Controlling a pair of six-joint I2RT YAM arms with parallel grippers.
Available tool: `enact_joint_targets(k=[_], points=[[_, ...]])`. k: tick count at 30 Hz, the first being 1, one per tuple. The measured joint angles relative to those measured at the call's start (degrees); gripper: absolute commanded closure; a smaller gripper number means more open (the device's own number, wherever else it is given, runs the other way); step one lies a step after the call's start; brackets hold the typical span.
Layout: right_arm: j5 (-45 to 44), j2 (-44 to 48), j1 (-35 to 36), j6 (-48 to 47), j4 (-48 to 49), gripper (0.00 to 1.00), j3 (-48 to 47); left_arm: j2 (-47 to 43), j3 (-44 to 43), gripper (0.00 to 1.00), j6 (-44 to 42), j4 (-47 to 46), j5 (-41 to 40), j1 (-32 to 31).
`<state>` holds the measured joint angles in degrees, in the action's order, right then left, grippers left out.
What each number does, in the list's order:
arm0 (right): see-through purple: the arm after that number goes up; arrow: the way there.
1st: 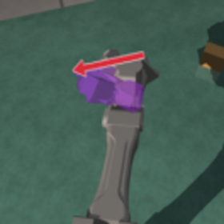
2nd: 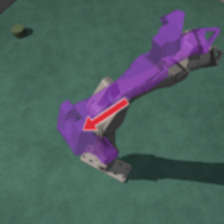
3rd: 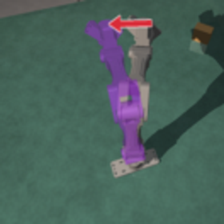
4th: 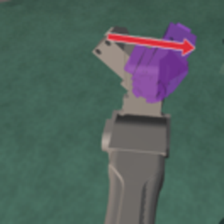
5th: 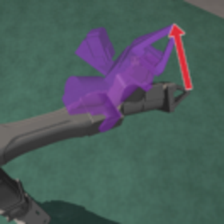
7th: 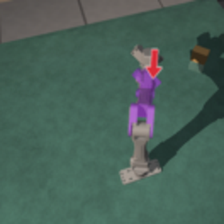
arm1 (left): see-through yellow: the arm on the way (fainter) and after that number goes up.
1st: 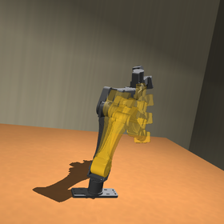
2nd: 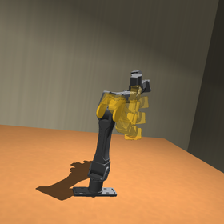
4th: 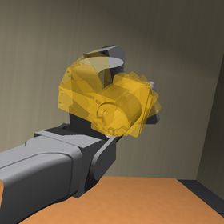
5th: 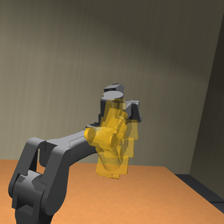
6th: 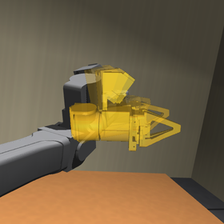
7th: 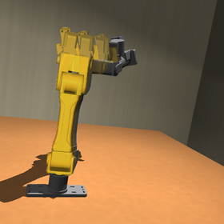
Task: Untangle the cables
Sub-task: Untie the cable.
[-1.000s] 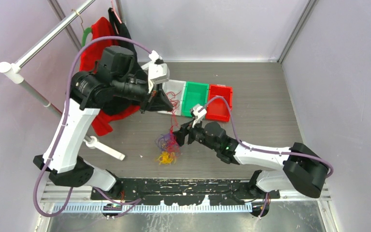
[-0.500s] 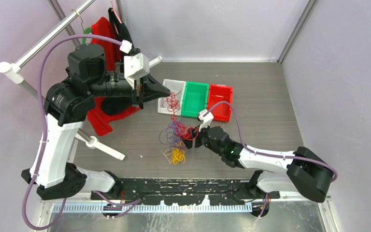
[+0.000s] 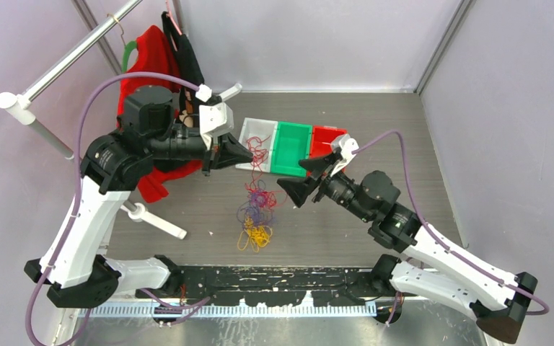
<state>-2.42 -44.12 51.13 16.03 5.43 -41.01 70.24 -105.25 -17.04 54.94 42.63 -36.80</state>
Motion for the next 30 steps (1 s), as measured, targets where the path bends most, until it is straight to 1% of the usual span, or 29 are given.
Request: enact_joint_targets(k=[4, 6, 10, 14, 20, 30], points=[[6.78, -1.99, 0.00, -0.44, -1.16, 0.14, -6.43, -0.11, 1.25, 1.00, -0.15, 0.02, -0.02, 0.00], [10.27, -4.57, 0.00, -0.13, -0.44, 0.17, -8.22, -0.11, 1.27, 1.00, -0.17, 0.02, -0.02, 0.00], [15.47, -10.95, 0.02, 1.14, 1.84, 0.27, -9.03, -0.11, 1.27, 1.00, -0.28, 0.02, -0.04, 0.00], [18.25, -16.65, 0.02, 2.14, 1.86, 0.33, -9.03, -0.11, 1.27, 1.00, -0.35, 0.02, -0.07, 0.00], [17.79, -18.40, 0.20, 2.23, 2.01, 0.39, -9.27, -0.11, 1.22, 1.00, -0.33, 0.04, -0.07, 0.00], [11.63, -20.94, 1.57, 0.66, 3.32, 0.42, -10.97, -0.09, 0.04, 1.00, 0.37, 0.11, 0.02, 0.00]])
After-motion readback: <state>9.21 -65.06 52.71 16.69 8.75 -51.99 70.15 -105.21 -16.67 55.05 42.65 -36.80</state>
